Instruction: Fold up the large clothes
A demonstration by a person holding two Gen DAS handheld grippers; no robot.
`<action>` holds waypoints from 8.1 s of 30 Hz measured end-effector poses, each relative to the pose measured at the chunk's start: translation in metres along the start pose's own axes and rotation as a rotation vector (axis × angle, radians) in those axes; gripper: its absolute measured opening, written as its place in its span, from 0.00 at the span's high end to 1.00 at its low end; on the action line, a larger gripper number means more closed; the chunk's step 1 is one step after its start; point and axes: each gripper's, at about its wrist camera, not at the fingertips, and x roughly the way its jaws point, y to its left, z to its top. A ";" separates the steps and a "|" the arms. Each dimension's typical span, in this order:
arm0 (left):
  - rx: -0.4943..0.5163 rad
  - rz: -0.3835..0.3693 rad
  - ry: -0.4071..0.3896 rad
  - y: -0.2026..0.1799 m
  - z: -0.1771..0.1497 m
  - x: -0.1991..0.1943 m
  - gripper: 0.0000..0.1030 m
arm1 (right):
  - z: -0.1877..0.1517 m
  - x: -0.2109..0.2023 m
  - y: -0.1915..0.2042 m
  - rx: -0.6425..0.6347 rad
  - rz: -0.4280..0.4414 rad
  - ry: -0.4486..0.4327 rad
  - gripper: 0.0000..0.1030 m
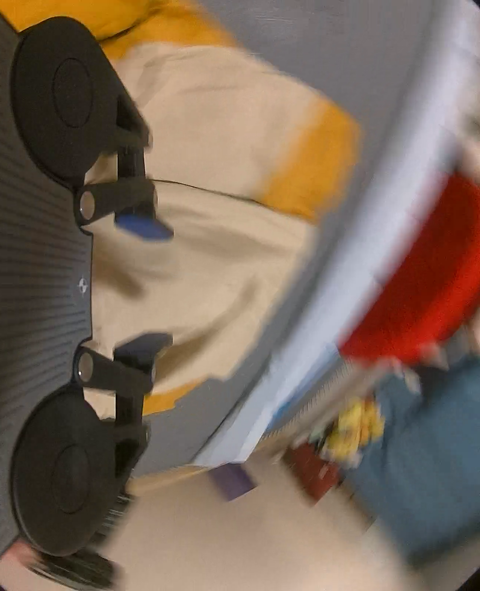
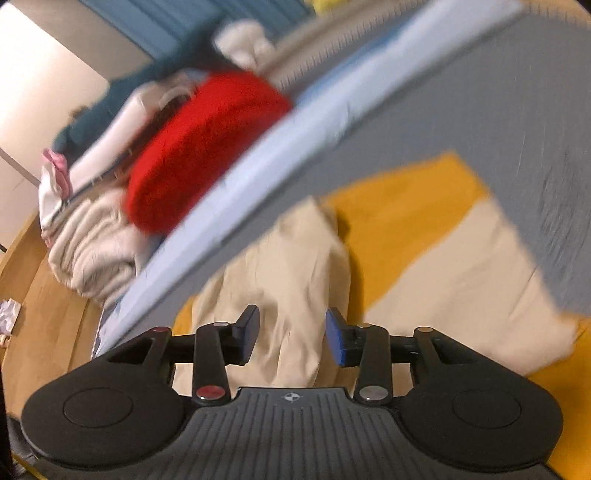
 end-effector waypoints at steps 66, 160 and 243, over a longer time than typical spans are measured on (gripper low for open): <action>0.258 0.105 0.017 -0.002 -0.015 0.047 0.51 | -0.047 0.008 0.039 -0.186 -0.219 -0.019 0.77; 0.387 0.463 0.159 0.203 -0.221 -0.225 0.70 | -0.265 -0.218 -0.154 -0.121 -0.582 0.115 0.76; 0.415 0.217 -0.192 0.153 -0.027 -0.165 0.99 | -0.107 -0.161 -0.088 -0.334 -0.386 -0.314 1.00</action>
